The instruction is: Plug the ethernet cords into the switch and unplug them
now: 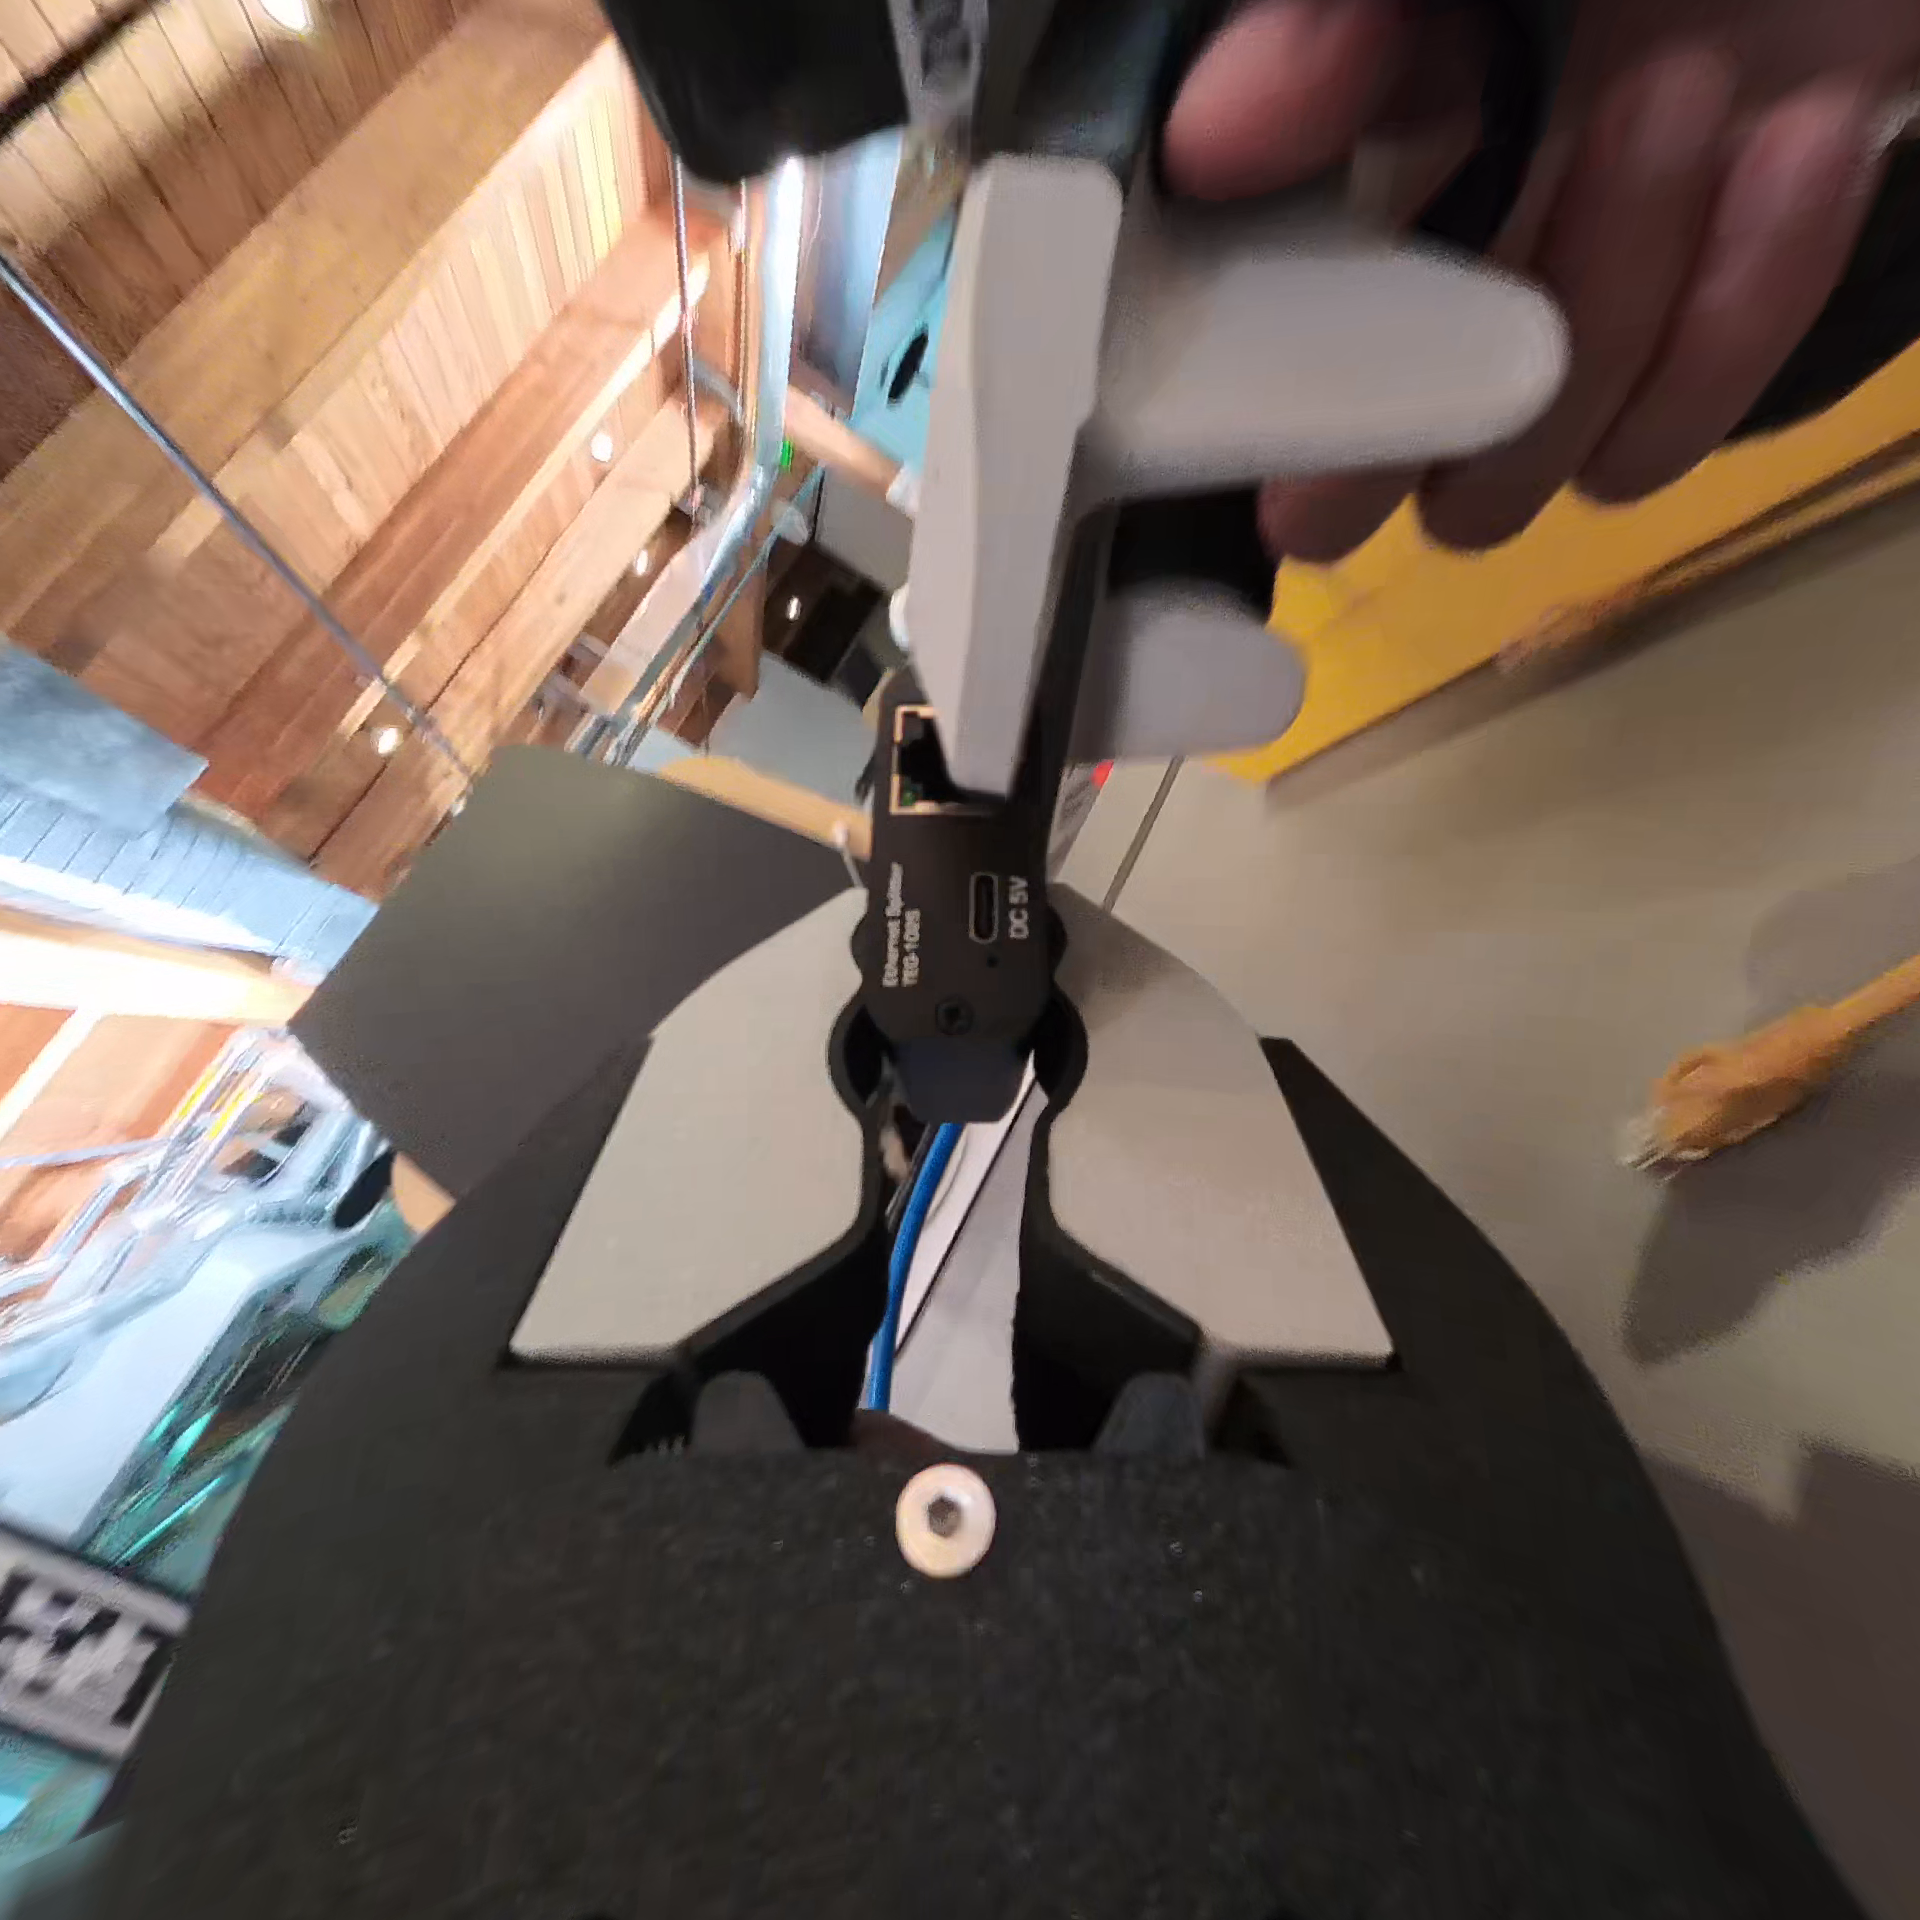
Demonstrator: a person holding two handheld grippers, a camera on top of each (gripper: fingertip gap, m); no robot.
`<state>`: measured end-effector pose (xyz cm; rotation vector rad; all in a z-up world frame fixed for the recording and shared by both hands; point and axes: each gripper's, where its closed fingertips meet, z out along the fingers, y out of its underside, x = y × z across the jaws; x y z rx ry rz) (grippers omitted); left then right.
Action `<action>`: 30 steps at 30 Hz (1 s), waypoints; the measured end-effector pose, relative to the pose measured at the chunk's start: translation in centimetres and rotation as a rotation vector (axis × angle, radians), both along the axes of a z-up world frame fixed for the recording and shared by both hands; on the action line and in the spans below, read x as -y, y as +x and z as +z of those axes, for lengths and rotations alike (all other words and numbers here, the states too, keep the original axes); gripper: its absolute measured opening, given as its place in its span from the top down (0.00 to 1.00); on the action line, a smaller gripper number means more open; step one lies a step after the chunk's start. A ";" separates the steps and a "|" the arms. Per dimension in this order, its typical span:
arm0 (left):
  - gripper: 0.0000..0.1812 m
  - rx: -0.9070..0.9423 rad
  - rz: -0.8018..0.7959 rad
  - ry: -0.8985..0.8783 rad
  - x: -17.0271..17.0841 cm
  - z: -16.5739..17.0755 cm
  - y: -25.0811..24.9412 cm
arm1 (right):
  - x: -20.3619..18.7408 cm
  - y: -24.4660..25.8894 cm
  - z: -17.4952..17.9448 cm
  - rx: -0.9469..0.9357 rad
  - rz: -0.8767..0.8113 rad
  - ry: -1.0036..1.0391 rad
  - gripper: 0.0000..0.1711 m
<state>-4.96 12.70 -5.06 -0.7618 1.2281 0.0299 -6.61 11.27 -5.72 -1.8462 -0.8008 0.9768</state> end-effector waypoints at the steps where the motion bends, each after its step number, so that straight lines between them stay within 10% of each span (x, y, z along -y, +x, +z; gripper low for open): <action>1: 0.86 0.016 -0.043 -0.001 0.7 0.1 0.1 | 0.1 -0.3 0.1 -0.016 0.021 0.004 0.49; 18: 0.85 -0.094 0.105 -0.028 -0.8 -2.5 0.4 | -1.4 0.6 -1.5 0.286 -0.235 0.125 0.63; 30: 0.87 0.149 -0.103 0.253 5.1 2.8 -3.5 | 1.7 -0.5 2.9 -0.519 0.099 -0.328 0.54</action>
